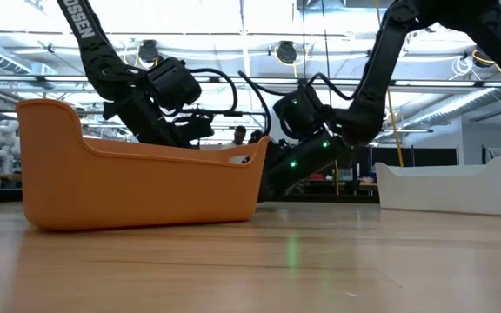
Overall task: Sort Halloween decoration
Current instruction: Put the green spider toy into the black bin
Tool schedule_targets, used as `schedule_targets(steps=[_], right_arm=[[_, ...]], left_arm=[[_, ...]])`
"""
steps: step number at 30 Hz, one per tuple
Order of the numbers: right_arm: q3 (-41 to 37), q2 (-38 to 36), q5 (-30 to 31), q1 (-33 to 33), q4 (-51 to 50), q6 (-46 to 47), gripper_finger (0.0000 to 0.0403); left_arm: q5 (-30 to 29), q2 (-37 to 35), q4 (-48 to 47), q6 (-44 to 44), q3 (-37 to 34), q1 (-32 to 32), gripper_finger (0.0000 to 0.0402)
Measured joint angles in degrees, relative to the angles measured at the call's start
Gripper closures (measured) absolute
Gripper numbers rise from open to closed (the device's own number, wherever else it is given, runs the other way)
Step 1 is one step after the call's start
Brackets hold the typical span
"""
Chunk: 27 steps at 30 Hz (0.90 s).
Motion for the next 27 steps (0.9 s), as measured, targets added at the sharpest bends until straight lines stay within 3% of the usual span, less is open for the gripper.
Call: schedule_targets(steps=[16, 27], right_arm=[[0.40, 1.88, 0.57, 0.20, 1.66, 0.17, 0.0394], [0.30, -0.72, 0.99, 1.67, -2.14, -1.85, 0.0403]], left_arm=[[2.51, -0.02, 0.06, -0.31, 0.00, 0.00, 0.0229], [2.53, -0.07, 0.06, -0.46, 0.00, -0.57, 0.0229]])
